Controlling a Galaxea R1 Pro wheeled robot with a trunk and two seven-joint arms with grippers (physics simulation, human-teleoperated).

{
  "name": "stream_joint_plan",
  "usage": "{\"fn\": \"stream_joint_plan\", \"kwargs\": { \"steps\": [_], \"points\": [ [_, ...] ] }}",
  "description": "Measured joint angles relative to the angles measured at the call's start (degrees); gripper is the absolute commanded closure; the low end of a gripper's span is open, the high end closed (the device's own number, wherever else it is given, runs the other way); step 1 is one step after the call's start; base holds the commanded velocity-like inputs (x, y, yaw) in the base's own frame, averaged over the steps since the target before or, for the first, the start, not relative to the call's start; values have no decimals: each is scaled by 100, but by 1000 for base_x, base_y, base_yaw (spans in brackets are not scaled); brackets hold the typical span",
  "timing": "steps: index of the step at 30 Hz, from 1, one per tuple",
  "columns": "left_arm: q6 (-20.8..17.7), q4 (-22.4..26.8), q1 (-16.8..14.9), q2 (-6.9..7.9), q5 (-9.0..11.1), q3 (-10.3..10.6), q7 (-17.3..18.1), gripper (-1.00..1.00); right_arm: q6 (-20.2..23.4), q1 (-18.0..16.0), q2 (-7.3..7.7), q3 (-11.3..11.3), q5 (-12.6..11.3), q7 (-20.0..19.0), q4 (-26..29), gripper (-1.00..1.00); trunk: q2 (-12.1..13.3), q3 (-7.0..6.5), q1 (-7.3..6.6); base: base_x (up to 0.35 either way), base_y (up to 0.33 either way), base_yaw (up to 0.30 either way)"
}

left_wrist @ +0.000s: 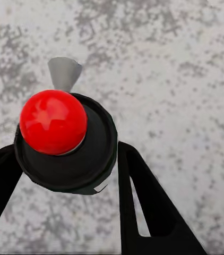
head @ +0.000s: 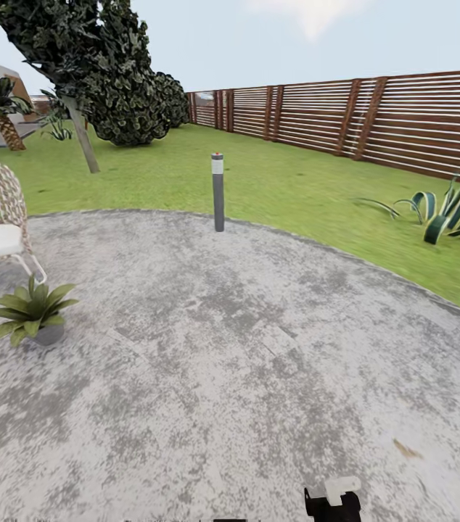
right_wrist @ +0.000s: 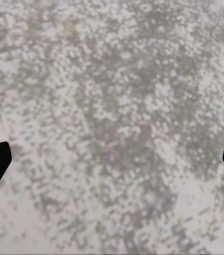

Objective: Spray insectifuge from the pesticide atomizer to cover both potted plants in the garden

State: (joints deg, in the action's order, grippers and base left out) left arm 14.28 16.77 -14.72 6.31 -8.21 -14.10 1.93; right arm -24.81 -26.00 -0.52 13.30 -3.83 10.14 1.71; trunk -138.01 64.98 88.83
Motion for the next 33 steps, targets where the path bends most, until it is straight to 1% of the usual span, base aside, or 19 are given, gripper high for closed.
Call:
{"fn": "stream_joint_plan", "kwargs": {
  "steps": [7,10,15,21,25,33],
  "points": [
    [-2,0,1,-3,0,0,4,100,0,0,0,0,0,0,-1,-100,0,0,0,0,0,277],
    [-9,0,0,-12,0,0,3,100,0,0,0,1,0,0,0,-100,0,0,-2,161,0,278],
    [-9,0,0,-12,0,-7,-2,100,0,1,0,0,0,2,0,-100,0,0,-3,309,21,278],
    [-9,0,1,-12,0,-172,3,100,2,0,0,0,0,1,1,-100,0,0,-3,318,134,278],
    [-5,-4,-1,-12,-3,-191,5,100,1,1,0,1,0,-1,0,-100,0,0,-3,319,93,278],
    [0,-3,1,-12,-6,-194,6,100,0,0,0,1,0,-1,0,-100,0,0,-4,334,7,278]
  ]
}}
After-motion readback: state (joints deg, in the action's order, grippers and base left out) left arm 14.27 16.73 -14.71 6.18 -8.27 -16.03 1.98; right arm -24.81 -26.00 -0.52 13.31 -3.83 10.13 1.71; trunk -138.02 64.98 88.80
